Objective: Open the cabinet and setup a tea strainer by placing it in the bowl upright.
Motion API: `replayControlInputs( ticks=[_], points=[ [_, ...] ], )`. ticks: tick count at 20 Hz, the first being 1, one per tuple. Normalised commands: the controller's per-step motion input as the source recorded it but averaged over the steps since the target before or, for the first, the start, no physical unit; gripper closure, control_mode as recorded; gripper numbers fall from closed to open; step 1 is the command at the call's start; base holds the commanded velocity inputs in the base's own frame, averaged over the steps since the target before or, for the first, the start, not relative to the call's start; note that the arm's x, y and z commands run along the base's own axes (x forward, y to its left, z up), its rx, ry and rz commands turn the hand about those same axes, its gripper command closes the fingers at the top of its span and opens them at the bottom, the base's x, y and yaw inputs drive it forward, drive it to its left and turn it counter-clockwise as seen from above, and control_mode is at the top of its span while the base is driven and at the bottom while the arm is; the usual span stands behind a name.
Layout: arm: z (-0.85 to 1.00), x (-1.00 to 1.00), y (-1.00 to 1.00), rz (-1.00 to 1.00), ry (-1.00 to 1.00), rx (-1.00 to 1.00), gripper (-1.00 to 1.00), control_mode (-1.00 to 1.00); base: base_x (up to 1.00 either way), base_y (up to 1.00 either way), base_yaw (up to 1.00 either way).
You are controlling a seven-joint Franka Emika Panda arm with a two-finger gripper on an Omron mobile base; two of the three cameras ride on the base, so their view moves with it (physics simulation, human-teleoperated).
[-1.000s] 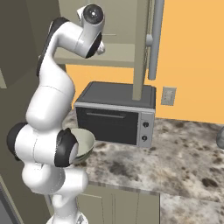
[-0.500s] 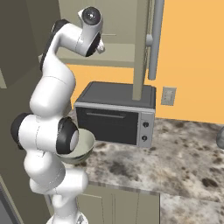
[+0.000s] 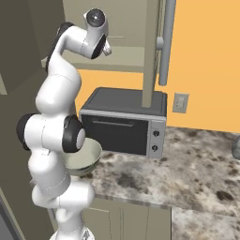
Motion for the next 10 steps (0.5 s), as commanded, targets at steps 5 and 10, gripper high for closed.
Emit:
replayControlInputs(
  ticks=[5,10],
  points=[
    [-0.12,0.29,0.01,0.0,0.0,-0.02,-1.0,-1.0,0.0,0.0,0.0],
    [-0.05,0.27,0.01,0.0,0.0,0.0,-1.0,-1.0,0.0,0.0,0.0]
  ],
)
